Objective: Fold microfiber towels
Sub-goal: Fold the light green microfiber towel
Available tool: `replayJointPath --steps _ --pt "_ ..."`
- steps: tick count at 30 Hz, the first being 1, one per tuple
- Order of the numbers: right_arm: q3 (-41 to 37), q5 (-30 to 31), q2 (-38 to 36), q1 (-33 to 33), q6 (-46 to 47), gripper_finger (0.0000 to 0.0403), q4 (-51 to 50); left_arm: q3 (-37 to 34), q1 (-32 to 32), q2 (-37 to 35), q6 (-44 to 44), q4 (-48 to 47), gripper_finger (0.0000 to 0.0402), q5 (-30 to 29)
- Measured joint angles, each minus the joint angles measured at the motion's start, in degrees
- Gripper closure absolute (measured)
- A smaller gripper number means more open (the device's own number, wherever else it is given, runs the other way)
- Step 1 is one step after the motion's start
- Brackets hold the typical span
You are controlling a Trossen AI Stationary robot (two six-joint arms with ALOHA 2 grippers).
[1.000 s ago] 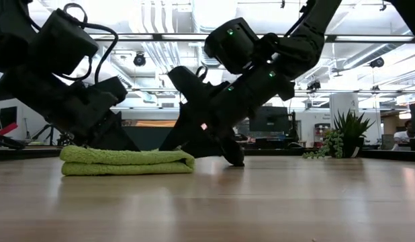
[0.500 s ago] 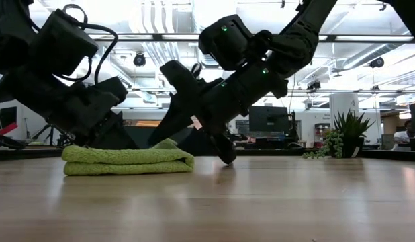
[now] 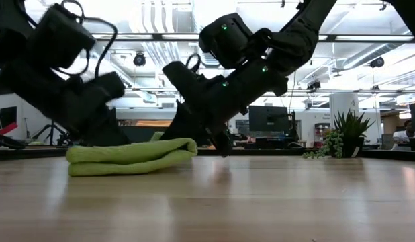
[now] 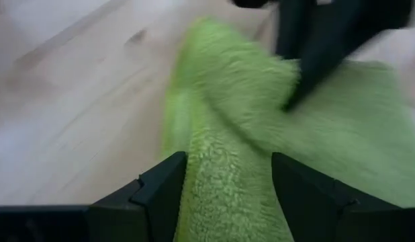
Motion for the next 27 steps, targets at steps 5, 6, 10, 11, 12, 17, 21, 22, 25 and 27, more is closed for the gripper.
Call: replayJointPath --steps 5,6,10,11,12,17,21,22,25,27 --pt "0.0 0.1 -3.3 0.6 -12.1 0.0393 -6.2 0.0 0.1 -8.3 6.9 -5.0 0.0196 4.8" --pt "0.0 0.1 -4.0 0.5 -14.6 0.0393 -7.4 0.0 0.1 -9.6 8.7 -5.1 0.0196 5.8" --pt "0.0 0.2 -6.7 1.3 -27.7 0.0394 -11.2 0.1 0.4 -14.2 16.0 -4.9 0.0196 7.0" --pt "0.0 0.3 -7.1 1.5 -30.4 0.0394 -11.4 0.1 0.7 -15.0 17.1 -5.0 0.0196 7.0" --pt "0.0 0.3 -7.3 1.7 -32.5 0.0394 -11.4 0.1 1.2 -15.5 17.8 -5.0 0.0196 6.9" --pt "0.0 1.0 -7.5 2.1 -39.9 0.0394 -11.8 0.1 4.3 -14.9 18.7 -4.8 0.0196 6.7" --pt "0.0 2.2 -7.5 2.0 -40.6 0.0394 -12.1 0.0 6.4 -14.1 17.7 -5.1 0.0196 6.8" --pt "0.0 2.2 -7.5 2.0 -40.6 0.0394 -12.2 0.0 6.9 -14.5 17.7 -5.0 0.0196 8.4" --pt "0.0 2.2 -7.5 2.0 -41.1 0.0394 -12.1 0.0 9.1 -15.7 17.7 -4.8 0.0196 16.8" --pt "0.0 2.2 -7.5 2.1 -41.1 0.0394 -12.2 0.0 10.3 -15.7 17.8 -4.9 0.0196 20.9"
